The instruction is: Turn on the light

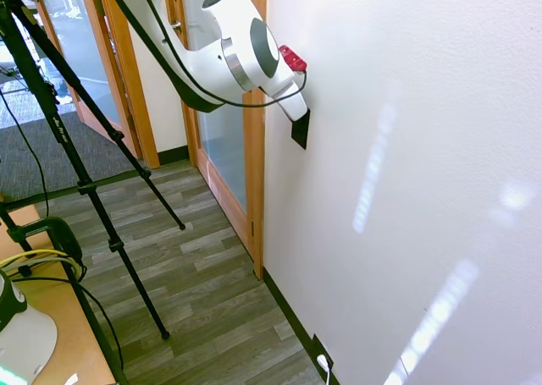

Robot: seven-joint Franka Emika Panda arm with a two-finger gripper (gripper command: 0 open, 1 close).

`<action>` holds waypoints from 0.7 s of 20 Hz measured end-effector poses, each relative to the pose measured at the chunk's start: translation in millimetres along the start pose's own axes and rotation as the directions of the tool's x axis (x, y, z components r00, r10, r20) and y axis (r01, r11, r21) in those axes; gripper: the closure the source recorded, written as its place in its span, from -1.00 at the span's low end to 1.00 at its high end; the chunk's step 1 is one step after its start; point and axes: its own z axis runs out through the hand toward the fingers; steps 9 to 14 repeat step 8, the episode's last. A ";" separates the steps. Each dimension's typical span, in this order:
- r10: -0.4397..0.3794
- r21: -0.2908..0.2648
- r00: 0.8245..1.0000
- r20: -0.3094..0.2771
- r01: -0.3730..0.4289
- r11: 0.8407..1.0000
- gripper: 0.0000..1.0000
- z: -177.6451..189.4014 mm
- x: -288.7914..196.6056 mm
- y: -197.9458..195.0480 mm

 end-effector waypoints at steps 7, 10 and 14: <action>0.021 0.092 1.000 -0.007 -0.020 0.996 -1.00 -24.9 9.9 3.0; 0.020 0.117 1.000 -0.009 -0.018 0.993 -1.00 -36.0 12.7 0.6; 0.020 0.117 1.000 -0.009 -0.018 0.993 -1.00 -36.0 12.7 0.6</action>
